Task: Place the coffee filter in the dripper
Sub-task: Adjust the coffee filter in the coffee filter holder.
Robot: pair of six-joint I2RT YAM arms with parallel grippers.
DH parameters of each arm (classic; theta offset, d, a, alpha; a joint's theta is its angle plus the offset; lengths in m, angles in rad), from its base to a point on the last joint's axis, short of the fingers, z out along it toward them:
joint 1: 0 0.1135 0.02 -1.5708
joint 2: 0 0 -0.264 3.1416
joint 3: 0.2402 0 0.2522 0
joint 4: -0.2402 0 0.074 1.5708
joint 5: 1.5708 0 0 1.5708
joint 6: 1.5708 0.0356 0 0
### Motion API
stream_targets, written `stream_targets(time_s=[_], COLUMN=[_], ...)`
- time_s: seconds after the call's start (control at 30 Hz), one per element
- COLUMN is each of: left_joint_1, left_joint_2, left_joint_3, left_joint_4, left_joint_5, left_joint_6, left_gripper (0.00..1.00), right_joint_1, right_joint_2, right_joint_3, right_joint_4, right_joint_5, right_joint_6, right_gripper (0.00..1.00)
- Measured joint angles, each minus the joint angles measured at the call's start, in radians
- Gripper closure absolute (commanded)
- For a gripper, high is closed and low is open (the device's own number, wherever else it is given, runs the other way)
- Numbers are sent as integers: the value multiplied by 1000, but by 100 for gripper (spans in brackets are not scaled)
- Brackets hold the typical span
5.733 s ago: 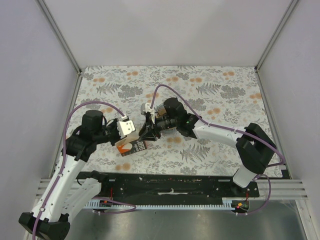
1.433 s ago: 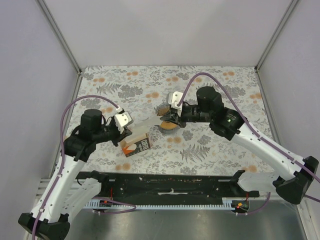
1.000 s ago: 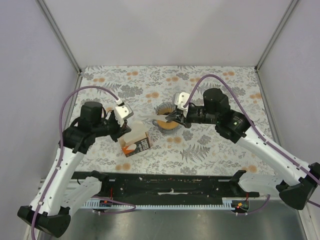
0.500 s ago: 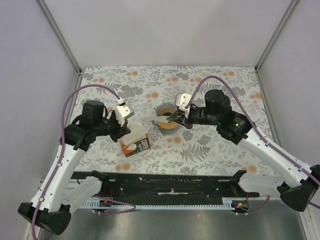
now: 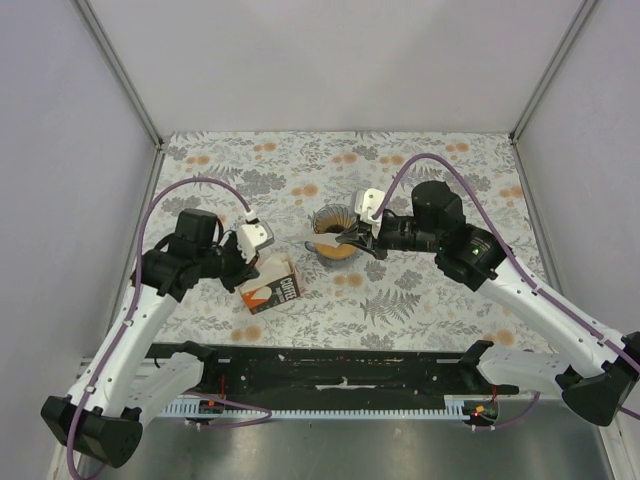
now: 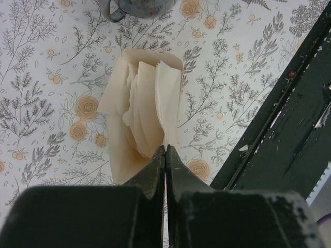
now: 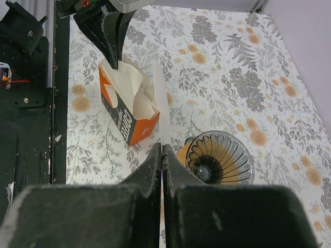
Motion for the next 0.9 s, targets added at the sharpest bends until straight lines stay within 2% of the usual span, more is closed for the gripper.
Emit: stream_targets(time_s=[0.33, 0.37, 0.4, 0.47, 0.53, 0.67, 0.9], left_joint_1=[0, 0, 0, 0, 0, 0, 0], left_joint_2=[23, 26, 29, 35, 36, 35, 35], left_joint_3=[-58, -77, -88, -108, -113, -87, 87], left_joint_4=[10, 16, 18, 25, 28, 27, -15], left_joint_5=[-10, -14, -16, -19, -21, -15, 46], left_joint_6=[60, 71, 78, 97, 108, 109, 108], left_gripper=[97, 89, 75, 53, 43, 37, 38], right_joint_1=[0, 0, 0, 0, -1, -1, -1], right_joint_2=[0, 0, 0, -2, -7, -13, -16], right_joint_3=[-8, -10, -11, -15, -21, -26, -26], right_joint_4=[1, 1, 1, 1, 1, 1, -2], right_joint_5=[-1, -1, 0, 0, 0, 0, -5], right_joint_6=[1, 2, 2, 3, 3, 4, 3], right_gripper=[100, 100, 100, 100, 100, 100, 100])
